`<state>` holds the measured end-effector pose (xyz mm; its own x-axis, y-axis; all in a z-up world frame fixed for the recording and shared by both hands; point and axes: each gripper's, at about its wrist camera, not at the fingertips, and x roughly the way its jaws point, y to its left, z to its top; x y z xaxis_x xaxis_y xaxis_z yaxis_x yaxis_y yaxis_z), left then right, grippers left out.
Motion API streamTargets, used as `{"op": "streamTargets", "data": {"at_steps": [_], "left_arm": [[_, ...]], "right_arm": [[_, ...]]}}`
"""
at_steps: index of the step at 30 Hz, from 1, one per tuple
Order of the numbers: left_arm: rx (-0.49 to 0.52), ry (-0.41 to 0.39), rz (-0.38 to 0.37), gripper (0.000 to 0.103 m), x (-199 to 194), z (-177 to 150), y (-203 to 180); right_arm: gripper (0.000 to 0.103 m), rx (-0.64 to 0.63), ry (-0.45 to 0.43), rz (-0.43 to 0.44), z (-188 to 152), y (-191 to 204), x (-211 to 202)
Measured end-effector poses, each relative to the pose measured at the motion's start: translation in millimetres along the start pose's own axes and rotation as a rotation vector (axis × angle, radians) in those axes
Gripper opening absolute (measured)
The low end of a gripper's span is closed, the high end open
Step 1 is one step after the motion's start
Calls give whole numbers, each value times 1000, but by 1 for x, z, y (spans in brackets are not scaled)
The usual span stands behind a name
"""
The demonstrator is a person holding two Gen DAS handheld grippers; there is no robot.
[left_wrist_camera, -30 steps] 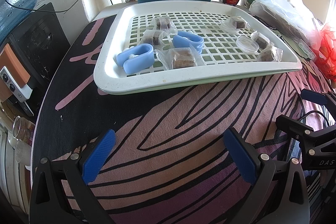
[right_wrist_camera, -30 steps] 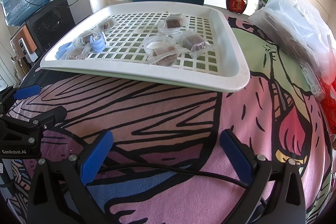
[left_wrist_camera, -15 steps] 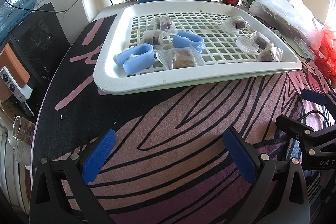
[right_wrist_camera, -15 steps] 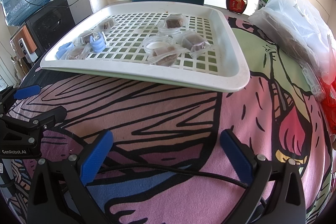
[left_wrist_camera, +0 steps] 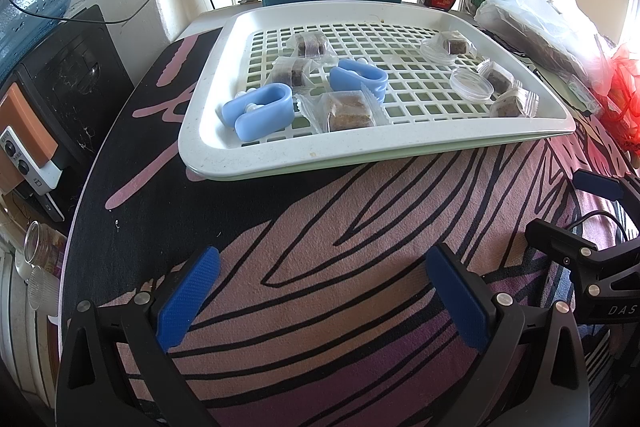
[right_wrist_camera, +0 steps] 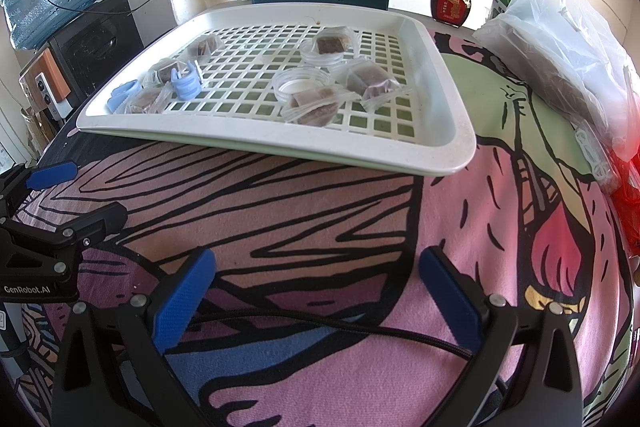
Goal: Organize objects
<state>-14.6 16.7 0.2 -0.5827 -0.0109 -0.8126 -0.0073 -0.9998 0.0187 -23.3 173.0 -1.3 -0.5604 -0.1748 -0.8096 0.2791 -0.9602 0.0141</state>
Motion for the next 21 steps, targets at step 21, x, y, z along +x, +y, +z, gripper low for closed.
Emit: {"op": "streamTargets", "data": {"at_steps": [21], "left_arm": [[-3,0,2,103,-1,-2,1]], "right_arm": [[103,0,0,-4,-1,2,-1]]}}
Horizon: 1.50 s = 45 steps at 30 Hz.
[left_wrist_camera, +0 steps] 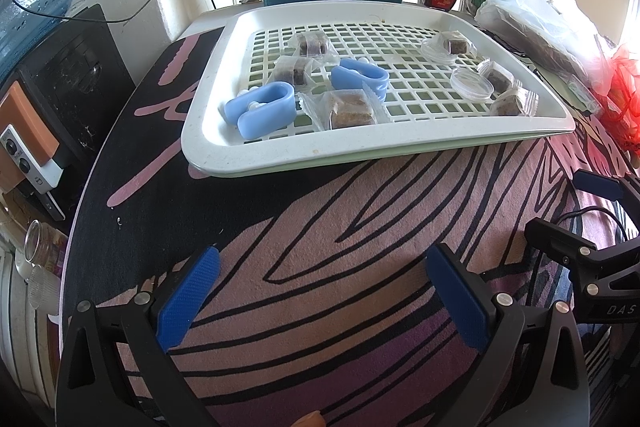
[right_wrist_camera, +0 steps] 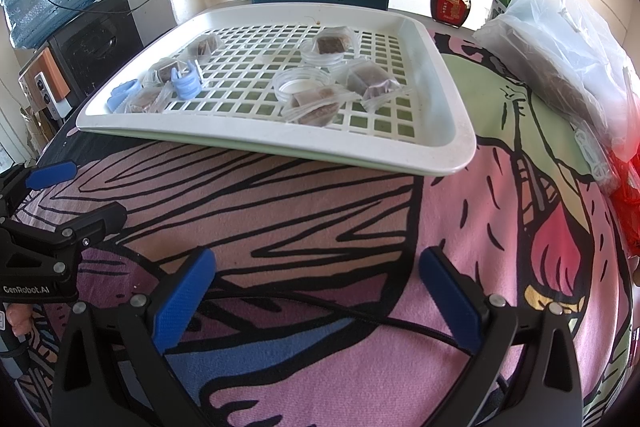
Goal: Organize objects
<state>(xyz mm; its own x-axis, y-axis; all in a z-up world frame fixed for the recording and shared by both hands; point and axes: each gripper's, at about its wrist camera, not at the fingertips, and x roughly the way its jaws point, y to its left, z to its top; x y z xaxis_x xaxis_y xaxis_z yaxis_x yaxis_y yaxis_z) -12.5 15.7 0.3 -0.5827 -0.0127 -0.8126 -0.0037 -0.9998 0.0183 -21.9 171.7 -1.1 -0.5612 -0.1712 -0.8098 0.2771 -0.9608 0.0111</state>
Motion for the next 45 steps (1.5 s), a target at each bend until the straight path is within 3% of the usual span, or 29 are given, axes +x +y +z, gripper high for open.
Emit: {"op": "streamTargets", "data": {"at_steps": [45], "left_arm": [[-2,0,0,103,-1,-2,2]], "right_arm": [[103,-2,-1,0,0,1,-1]]}}
